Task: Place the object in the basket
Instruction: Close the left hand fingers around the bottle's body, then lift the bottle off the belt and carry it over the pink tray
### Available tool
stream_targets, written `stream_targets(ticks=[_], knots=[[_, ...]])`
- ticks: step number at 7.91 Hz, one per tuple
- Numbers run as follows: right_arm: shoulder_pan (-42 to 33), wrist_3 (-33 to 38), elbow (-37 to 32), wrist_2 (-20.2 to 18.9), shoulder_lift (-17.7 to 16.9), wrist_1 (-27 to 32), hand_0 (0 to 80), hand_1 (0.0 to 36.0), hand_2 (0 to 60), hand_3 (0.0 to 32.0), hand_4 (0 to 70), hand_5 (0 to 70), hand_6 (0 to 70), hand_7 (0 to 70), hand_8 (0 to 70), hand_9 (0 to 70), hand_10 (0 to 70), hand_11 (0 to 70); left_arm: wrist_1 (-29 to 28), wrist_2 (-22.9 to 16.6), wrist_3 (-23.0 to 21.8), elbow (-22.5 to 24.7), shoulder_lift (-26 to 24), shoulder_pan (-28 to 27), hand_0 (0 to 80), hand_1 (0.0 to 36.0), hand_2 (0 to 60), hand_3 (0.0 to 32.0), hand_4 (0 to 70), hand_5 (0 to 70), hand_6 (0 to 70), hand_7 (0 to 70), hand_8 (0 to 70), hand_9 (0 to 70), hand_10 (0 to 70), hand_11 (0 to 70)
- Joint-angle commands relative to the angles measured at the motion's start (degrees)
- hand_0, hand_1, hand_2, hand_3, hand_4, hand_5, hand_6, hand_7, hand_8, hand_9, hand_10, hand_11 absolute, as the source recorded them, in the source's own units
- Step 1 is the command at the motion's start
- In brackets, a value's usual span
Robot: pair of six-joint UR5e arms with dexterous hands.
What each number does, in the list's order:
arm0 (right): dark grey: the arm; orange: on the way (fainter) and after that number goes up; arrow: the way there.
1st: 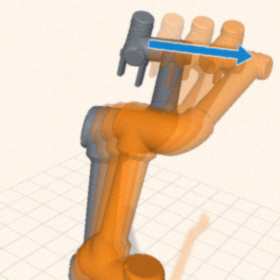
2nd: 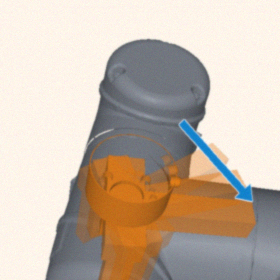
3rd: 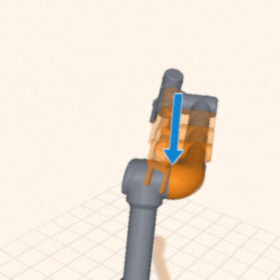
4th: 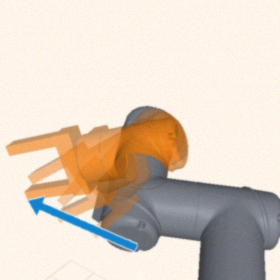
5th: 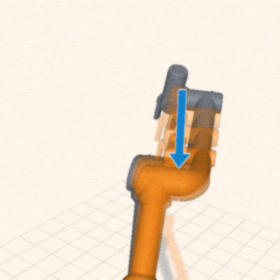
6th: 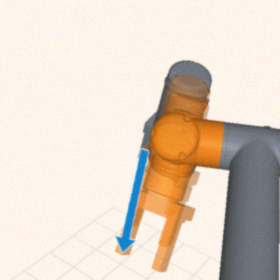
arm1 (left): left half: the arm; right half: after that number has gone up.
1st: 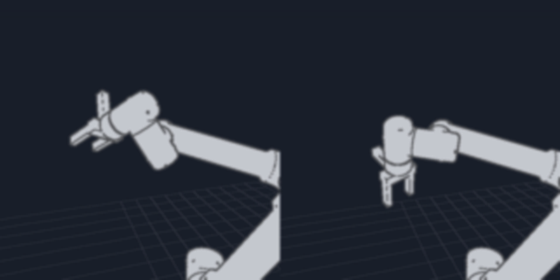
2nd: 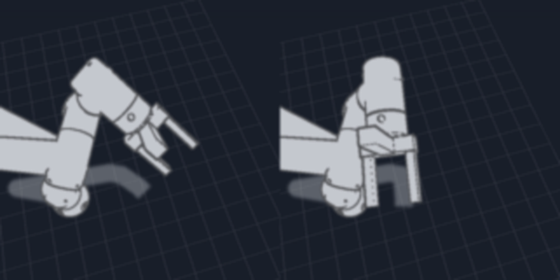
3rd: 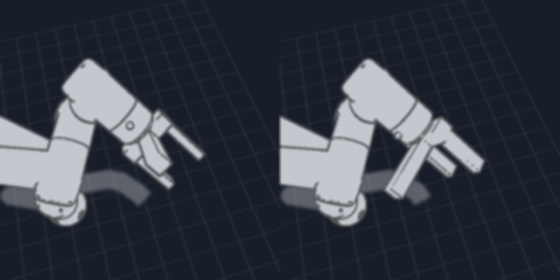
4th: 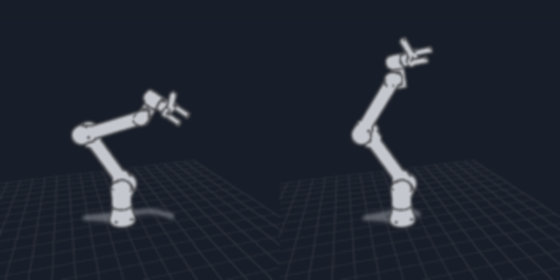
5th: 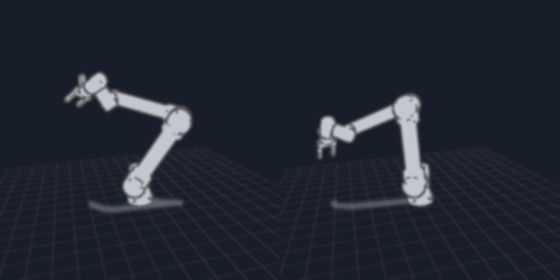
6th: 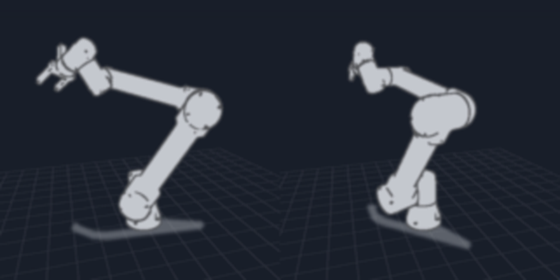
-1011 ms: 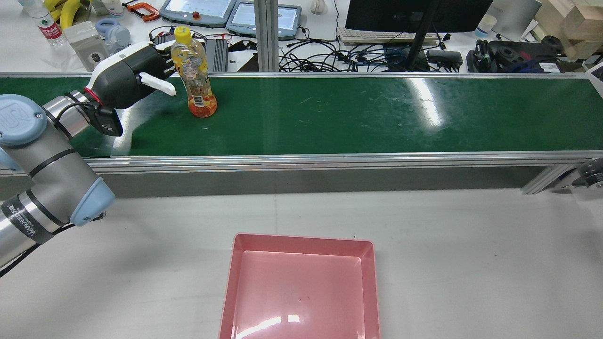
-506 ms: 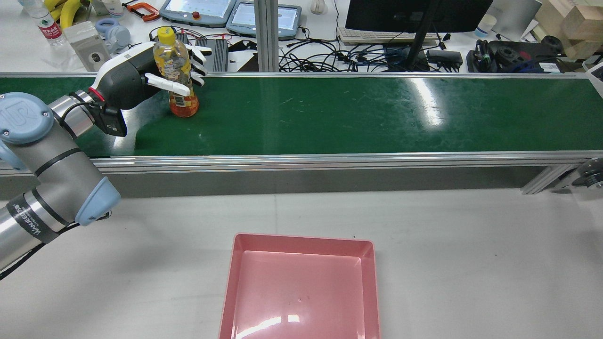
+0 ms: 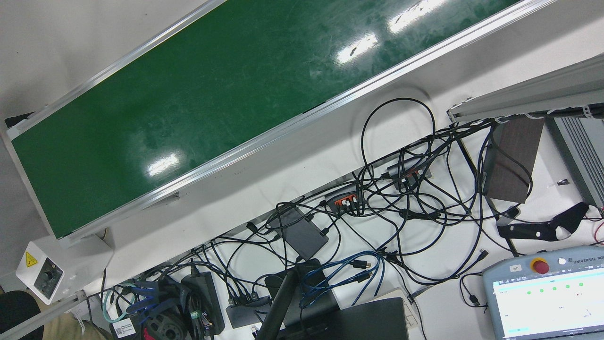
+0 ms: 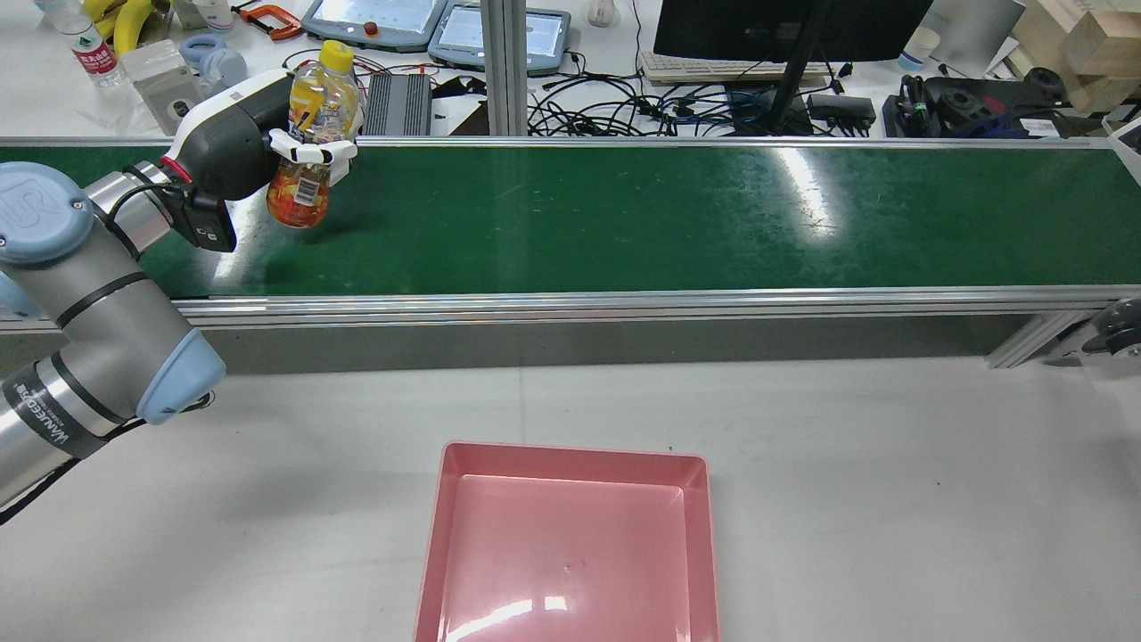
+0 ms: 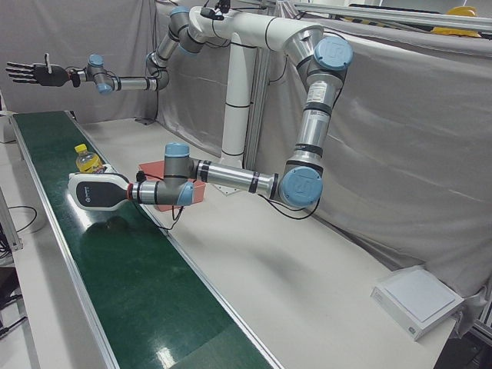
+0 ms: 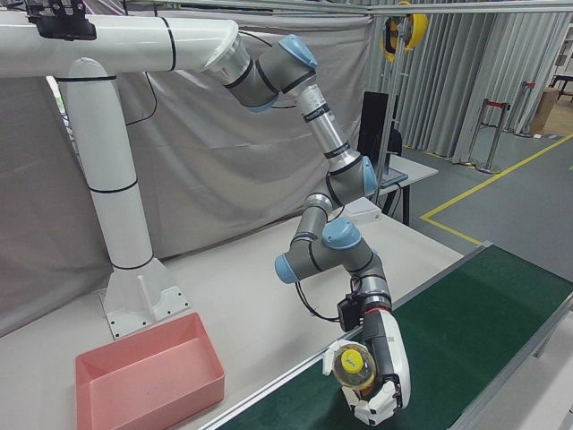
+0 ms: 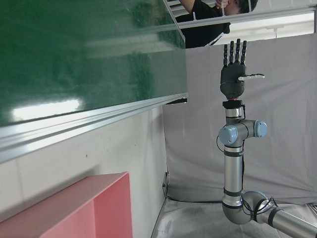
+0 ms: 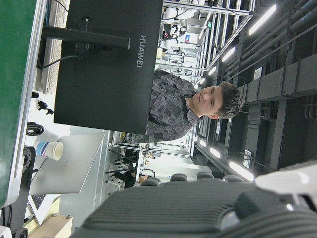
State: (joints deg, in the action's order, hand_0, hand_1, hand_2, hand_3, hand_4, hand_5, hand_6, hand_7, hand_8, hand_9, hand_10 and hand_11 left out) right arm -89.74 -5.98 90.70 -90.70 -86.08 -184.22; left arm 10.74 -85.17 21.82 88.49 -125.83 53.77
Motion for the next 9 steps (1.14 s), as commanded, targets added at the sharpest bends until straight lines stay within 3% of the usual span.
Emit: stream_targets(ticks=[1,5,9], knots=[[0.0,0.0,0.1,0.0,0.0,0.0,0.0,0.0,0.0,0.0,0.0,0.0,0.0,0.0,0.0,0.0,0.0,0.0,0.2,0.0,-0.1,2.9,-3.8,-3.2,50.5,17.2,60.0,0.0,70.0,70.0,70.0,70.0,70.0,70.0,70.0,70.0],[-0.1,0.0,0.1,0.0,0.0,0.0,0.0,0.0,0.0,0.0,0.0,0.0,0.0,0.0,0.0,0.0,0.0,0.0,0.3,0.0,0.0,6.8,-5.0,-14.1,50.3,14.7,59.3,0.0,70.0,70.0,70.0,70.0,70.0,70.0,70.0,70.0],[-0.1,0.1,0.1,0.0,0.0,0.0,0.0,0.0,0.0,0.0,0.0,0.0,0.0,0.0,0.0,0.0,0.0,0.0,-2.6,0.1,4.2,9.8,-4.8,-26.4,49.7,12.5,50.9,0.0,70.0,70.0,70.0,70.0,68.7,70.0,67.3,70.0]])
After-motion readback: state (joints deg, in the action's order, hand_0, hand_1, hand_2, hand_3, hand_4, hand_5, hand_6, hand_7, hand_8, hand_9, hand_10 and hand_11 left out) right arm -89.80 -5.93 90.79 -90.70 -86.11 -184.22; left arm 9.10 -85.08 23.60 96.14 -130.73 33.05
